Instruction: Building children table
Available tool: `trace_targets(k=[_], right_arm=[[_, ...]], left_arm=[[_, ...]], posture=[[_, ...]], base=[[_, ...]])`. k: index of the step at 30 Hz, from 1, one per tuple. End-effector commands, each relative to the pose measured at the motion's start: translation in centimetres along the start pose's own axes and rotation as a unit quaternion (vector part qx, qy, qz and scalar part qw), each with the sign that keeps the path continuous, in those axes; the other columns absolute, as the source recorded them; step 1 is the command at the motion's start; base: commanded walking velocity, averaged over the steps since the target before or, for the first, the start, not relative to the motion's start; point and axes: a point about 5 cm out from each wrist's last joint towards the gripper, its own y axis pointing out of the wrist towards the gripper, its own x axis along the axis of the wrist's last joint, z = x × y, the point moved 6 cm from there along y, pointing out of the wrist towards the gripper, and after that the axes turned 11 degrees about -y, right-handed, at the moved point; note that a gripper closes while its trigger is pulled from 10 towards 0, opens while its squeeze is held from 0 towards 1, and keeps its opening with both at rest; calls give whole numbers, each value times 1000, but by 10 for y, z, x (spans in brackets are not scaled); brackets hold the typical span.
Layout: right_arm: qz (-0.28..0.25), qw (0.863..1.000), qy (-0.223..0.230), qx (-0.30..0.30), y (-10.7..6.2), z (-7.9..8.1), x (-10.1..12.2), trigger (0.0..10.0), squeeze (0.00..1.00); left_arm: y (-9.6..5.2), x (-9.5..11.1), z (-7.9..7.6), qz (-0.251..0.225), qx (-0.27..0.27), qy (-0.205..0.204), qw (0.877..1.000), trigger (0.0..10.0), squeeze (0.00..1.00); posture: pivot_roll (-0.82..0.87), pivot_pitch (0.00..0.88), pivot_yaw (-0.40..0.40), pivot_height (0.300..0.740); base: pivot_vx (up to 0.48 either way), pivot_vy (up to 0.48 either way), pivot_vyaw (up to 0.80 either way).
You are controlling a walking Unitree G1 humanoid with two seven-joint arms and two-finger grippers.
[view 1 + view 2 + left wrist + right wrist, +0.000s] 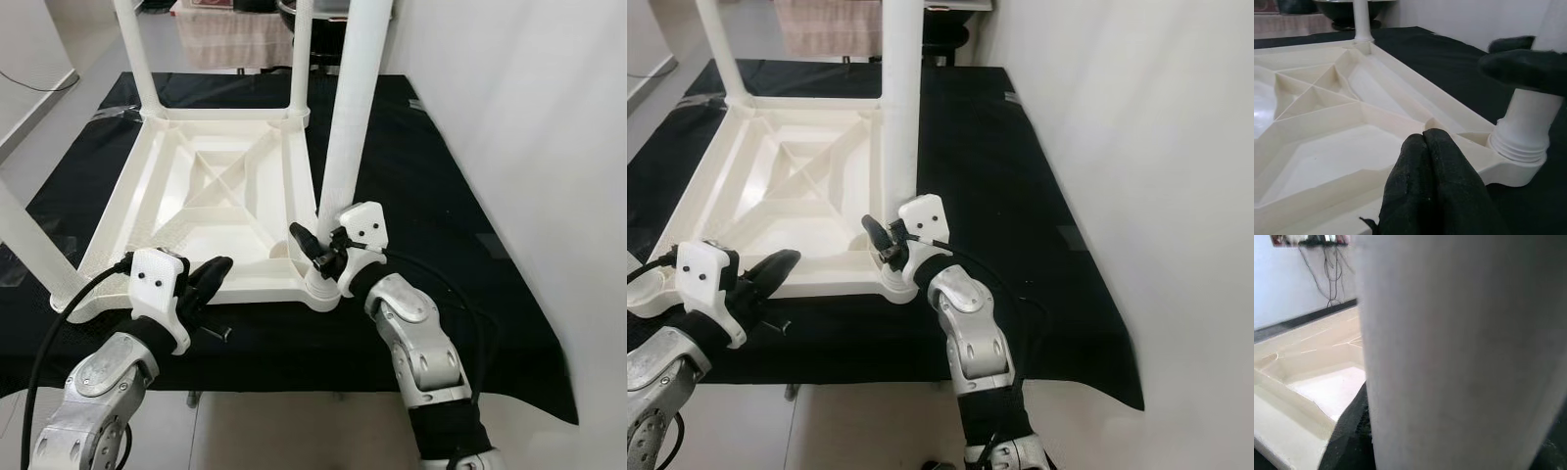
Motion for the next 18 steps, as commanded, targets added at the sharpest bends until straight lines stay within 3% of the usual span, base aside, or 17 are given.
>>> trace_targets(k=[1,3,6,9,10,11,13,15,17,18], right_arm=[[72,996,22,40,-5,17,-36,10000,1000],[63,997,16,37,-4,11,-31,10000,1000],[-2,997,11,81,7,-5,-4,10000,1000],[-16,995,7,98,8,-8,2,10000,1000],[-36,992,2,124,10,-11,10,10000,573],[-55,985,5,164,10,-12,18,10000,0],[-67,980,9,189,9,-13,23,10000,0],[-85,961,1,263,8,-14,32,10000,0],[-89,955,-1,283,8,-15,34,10000,0],[-82,946,3,315,10,-14,34,10000,0]], left_arm=[[-1,-4,3,4,7,1,1000,10000,0],[-1,-4,2,4,5,1,1000,10000,0],[-1,-4,-1,3,0,-1,1000,10000,0],[-1,-4,-2,2,0,-1,1000,10000,0],[-2,-4,-3,2,-1,-1,1000,10000,0],[-3,-4,-5,2,-2,-3,1000,10000,0],[-4,-4,-6,1,-3,-4,1000,10000,0],[-6,-4,-8,2,-6,-6,1000,10000,0],[-7,-3,-9,2,-6,-7,1000,10000,0],[-10,-3,-10,3,-8,-8,1000,10000,0]], posture=[[86,149,-93,740],[84,148,-93,740],[93,155,-96,740],[93,155,-96,740],[104,161,-101,740],[110,166,-102,740],[110,166,-102,740],[126,181,-103,740],[126,181,-103,740],[133,187,-102,740]], base=[[0,0,0],[0,0,0],[0,0,0],[0,0,0],[0,0,0],[0,0,0],[0,0,0],[0,0,0],[0,0,0],[0,0,0]])
